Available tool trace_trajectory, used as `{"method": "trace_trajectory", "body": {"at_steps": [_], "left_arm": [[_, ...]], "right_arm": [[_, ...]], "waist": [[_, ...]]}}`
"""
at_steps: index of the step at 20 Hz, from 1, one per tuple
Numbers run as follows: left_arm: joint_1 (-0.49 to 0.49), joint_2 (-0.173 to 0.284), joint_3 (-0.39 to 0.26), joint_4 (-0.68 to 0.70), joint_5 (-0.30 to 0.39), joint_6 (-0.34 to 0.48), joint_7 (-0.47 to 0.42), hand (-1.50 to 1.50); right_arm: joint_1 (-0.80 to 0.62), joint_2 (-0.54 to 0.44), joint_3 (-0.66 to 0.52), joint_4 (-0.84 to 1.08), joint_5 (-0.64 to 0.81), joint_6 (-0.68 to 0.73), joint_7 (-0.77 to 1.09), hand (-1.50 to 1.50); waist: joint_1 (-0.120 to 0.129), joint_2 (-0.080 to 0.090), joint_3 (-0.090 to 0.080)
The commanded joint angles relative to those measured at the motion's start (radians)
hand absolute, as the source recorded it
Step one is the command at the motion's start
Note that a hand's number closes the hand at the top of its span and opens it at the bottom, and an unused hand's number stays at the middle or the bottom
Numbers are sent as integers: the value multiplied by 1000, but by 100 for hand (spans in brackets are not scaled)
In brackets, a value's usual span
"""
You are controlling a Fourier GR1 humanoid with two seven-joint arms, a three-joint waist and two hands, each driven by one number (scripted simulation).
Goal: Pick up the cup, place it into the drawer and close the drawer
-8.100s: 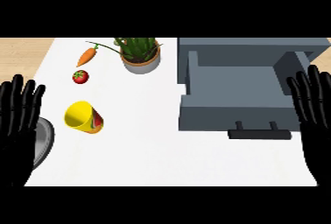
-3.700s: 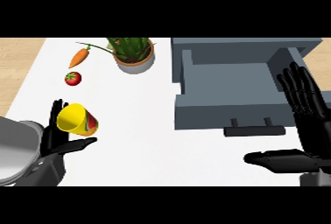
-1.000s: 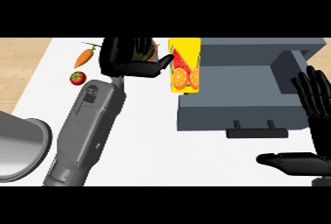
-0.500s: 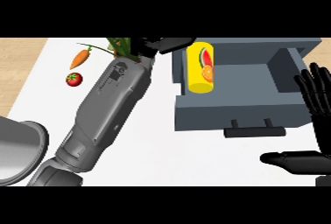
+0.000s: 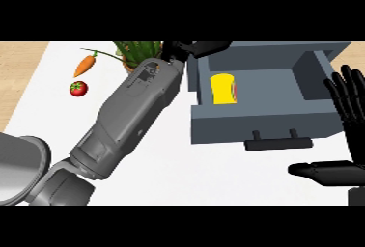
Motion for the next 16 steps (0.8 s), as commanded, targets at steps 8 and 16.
{"method": "trace_trajectory", "body": {"at_steps": [8,16], "left_arm": [[-36,0,-239,127,128,92,5,150],[-43,0,-409,135,160,121,97,-150]], "right_arm": [[-30,-1,24,71,27,21,-59,-150],[-10,24,51,13,28,8,-22,-150]], "waist": [[-22,7,1],[-37,8,1]]}}
